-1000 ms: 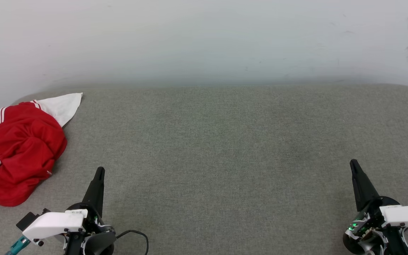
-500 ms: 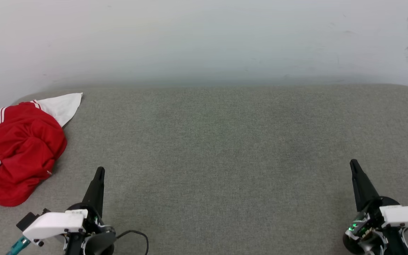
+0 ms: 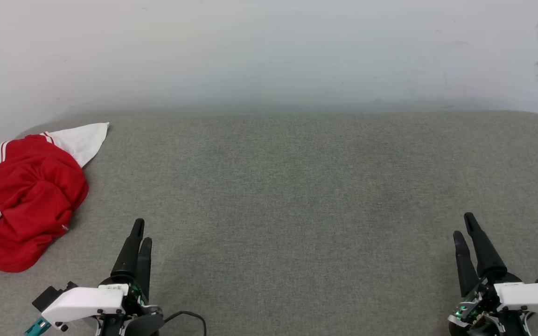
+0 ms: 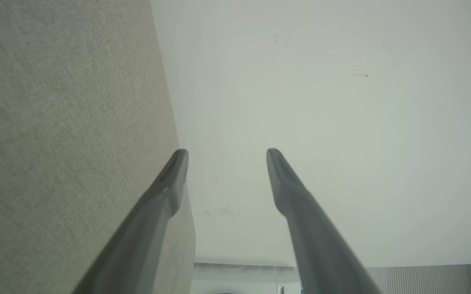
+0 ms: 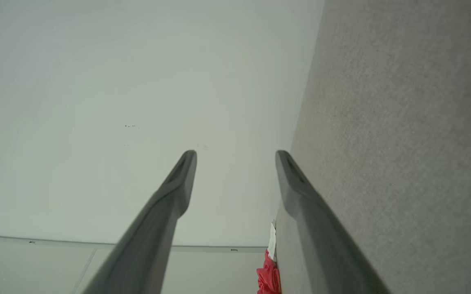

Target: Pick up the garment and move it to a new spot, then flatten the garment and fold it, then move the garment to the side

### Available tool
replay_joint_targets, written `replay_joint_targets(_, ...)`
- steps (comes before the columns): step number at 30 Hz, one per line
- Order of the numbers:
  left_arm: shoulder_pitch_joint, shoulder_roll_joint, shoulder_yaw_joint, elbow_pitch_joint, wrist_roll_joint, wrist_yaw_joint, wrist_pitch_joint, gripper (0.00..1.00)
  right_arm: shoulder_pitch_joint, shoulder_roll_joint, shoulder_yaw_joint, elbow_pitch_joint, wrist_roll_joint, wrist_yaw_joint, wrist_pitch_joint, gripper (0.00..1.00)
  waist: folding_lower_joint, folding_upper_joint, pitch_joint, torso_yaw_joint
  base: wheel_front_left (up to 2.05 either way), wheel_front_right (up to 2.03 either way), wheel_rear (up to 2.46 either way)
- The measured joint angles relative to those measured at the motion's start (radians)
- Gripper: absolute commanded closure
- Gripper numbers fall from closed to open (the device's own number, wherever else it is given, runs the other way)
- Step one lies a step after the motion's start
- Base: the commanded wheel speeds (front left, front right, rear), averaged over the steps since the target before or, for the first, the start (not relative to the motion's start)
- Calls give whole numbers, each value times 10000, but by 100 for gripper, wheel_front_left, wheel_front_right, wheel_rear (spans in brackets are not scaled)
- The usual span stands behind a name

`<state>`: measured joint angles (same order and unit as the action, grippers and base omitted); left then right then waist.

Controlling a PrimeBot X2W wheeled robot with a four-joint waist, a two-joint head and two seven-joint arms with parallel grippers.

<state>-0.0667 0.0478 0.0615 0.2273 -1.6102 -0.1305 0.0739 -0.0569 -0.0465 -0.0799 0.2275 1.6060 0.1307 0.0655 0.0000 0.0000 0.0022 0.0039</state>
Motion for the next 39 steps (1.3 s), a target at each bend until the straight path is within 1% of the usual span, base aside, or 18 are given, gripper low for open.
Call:
replay_joint_targets(7,35,44,-456,-516,322,0,-360,0,190,0,81,-407,-332,0,-314,0,0,0,-20,50,0,0,0)
replay_joint_targets(12,51,180,-746,-765,1080,0,-616,0,221,0,96,-614,-1300,0,-539,0,0,0,-33,71,0,0,0)
replay_joint_targets(15,81,173,-773,-846,1806,0,-746,0,237,0,98,-750,-2226,0,-662,0,0,0,-41,89,0,0,0)
replay_joint_targets(23,125,155,-861,-1160,3992,0,-1051,0,305,0,226,-1168,-5327,0,-970,0,0,0,-65,120,0,0,0)
replay_joint_targets(27,195,190,-917,-1231,5028,0,-1191,0,387,-2,307,-1283,-6619,0,-1093,0,0,0,-77,134,0,0,0)
replay_joint_targets(34,208,407,-1091,-1279,6773,0,-1407,0,468,-2,290,-1530,-8462,0,-959,0,0,0,-78,180,0,0,0)
replay_joint_targets(39,229,472,-1131,-1260,7871,2,-1580,0,508,-2,178,-1668,-9480,0,-779,0,0,0,-75,208,0,0,0)
